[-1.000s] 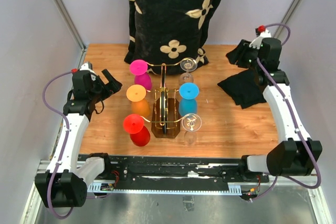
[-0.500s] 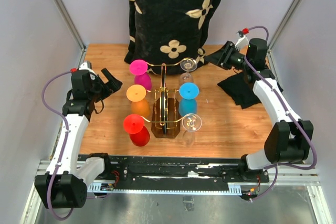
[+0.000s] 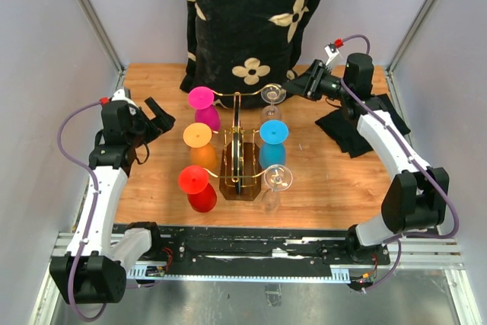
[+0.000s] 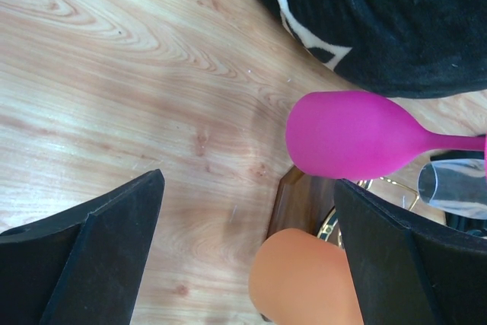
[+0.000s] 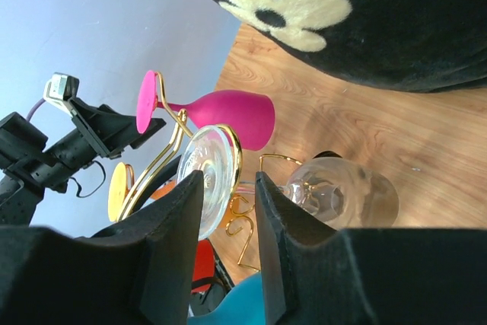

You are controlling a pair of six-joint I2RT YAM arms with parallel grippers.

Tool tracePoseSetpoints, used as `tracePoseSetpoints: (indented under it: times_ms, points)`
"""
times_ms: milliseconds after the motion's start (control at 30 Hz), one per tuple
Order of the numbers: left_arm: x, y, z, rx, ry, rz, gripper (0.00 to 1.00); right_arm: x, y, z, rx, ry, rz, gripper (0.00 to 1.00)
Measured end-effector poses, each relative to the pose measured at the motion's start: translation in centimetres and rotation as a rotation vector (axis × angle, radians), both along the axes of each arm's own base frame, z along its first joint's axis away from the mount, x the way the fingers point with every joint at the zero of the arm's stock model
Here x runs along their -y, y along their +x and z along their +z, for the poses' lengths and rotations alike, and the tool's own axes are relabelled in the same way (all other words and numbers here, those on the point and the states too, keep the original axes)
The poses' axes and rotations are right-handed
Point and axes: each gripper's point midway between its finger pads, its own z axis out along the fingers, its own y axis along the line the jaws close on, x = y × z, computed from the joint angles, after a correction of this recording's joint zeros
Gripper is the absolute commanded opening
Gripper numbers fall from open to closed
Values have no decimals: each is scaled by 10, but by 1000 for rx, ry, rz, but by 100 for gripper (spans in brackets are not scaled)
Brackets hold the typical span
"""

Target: Take the wine glass off the wine glass rack

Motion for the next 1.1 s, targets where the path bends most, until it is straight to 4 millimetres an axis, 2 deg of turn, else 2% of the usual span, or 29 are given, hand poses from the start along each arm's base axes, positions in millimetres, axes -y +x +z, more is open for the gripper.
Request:
tracePoseSetpoints:
  times_ms: [200,267,333,400,600,900,1100]
  points:
    - [-1,1,9,21,10,2,100,-12,-6,-7,-19,-7,46,25]
    - [-2,1,9,23,12,2,100,-15,-8,-9,-22,-8,62,20]
    - [-2,0,9,21,13,2,99,-16,-8,-10,-25,-9,67,8]
    - [-2,0,8,18,14,2,100,-16,-9,-11,-31,-7,70,1]
    - [-2,-2,8,17,16,4,100,-18,-14,-2,-18,14,94,1]
    - [-2,-3,10,22,18,2,100,-18,-15,1,-26,17,95,2]
    - [-2,-3,9,20,22,1,100,-18,-14,13,-10,17,95,1]
